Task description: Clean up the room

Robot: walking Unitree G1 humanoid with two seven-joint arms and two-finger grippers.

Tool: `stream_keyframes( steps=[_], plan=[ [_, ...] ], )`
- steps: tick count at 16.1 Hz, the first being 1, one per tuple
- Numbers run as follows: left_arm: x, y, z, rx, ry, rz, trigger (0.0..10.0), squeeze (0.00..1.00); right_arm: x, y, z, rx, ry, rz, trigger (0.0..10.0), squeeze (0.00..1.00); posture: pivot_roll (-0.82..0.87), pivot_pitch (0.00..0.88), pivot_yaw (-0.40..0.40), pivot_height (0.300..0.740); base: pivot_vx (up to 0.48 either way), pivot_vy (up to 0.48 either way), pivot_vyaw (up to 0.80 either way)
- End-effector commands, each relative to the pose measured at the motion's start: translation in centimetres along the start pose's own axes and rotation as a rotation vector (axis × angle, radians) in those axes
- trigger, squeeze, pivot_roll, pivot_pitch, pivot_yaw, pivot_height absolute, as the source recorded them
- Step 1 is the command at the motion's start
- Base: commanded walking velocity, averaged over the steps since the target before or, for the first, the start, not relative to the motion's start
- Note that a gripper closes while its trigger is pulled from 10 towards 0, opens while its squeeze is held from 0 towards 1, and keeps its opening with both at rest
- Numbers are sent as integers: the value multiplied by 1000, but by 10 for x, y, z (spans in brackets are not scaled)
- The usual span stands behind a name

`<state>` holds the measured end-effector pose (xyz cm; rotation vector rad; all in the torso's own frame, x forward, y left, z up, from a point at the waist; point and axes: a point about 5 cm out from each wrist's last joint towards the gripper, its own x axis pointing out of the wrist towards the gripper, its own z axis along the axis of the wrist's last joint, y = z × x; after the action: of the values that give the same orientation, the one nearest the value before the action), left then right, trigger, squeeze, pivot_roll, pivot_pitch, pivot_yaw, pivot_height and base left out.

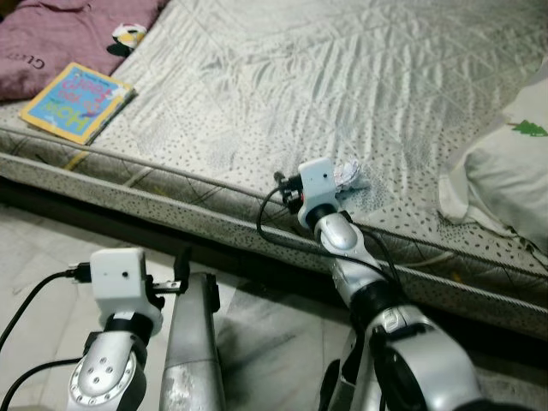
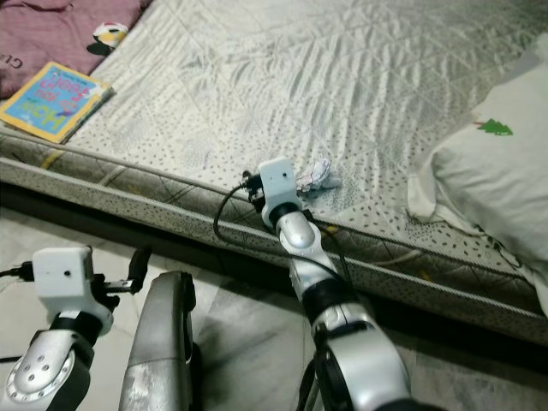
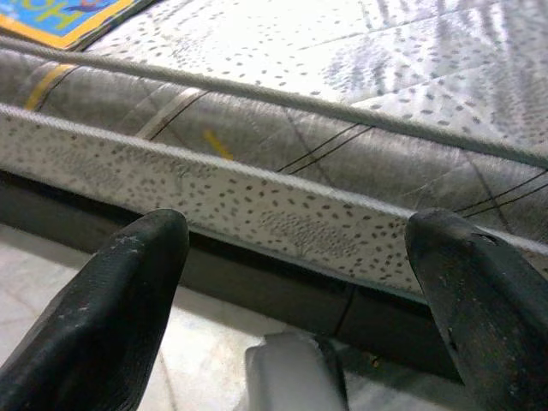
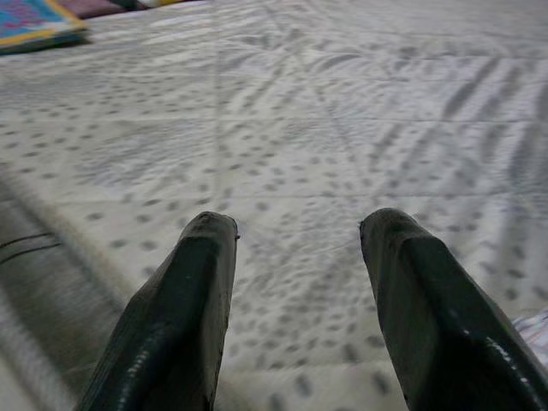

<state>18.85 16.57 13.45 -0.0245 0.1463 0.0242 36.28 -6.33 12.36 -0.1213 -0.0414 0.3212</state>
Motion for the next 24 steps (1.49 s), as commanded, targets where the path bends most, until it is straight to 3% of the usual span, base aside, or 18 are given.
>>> stream_keyframes(
  steps=[1,5,11,13,15,16,24],
  plan=[
    [-3,0,3,11,-3,3,10000,0,2,0,0,-18,8,-39,10000,0,233,235,0,495,0,0,0],
    [-11,-1,4,27,0,-1,10000,0,5,-3,-1,-59,22,-87,10000,0,248,246,-6,495,0,0,0],
    [-11,-4,4,34,5,-12,10000,0,6,-32,-3,-189,77,-258,10000,0,245,244,-5,495,0,0,0],
    [-11,-4,3,36,8,-12,10000,0,3,-35,-10,-210,119,-272,10000,0,246,243,-7,495,0,0,0],
    [-10,-3,3,37,8,-10,10000,0,-4,-34,-28,-217,231,-249,10000,0,247,237,-8,495,0,0,0],
    [-9,-3,3,38,7,-10,10000,0,-6,-34,-33,-189,257,-249,0,0,247,233,-8,495,0,0,0],
    [0,-4,0,41,13,-25,10000,0,-12,-22,-49,-110,335,-149,0,0,244,194,-11,495,0,0,0]
  ],
)
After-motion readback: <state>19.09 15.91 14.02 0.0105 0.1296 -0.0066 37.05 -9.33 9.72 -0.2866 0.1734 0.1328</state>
